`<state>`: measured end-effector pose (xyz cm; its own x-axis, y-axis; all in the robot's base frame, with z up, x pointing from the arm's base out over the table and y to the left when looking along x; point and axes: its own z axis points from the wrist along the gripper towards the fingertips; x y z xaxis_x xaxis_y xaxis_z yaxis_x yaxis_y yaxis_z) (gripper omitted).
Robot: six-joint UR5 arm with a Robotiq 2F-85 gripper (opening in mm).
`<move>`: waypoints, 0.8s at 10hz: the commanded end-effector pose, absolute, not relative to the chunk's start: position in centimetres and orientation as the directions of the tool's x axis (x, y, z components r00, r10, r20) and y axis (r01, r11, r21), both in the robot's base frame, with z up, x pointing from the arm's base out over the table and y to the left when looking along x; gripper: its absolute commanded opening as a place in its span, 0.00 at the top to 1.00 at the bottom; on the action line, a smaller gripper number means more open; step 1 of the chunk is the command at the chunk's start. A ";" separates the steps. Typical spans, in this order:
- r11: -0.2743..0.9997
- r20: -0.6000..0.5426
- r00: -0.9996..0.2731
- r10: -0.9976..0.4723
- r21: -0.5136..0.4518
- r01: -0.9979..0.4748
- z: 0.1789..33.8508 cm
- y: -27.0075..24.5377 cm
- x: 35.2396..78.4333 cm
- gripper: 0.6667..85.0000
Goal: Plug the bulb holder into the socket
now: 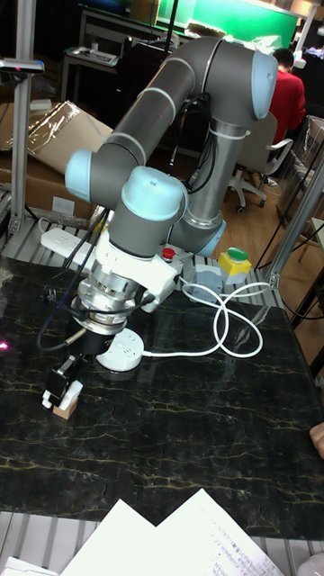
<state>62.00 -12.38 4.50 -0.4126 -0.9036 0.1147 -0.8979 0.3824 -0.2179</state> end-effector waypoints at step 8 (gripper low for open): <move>0.901 -0.025 -0.922 -0.387 0.201 -0.384 14.4 0.6 51.1 0.99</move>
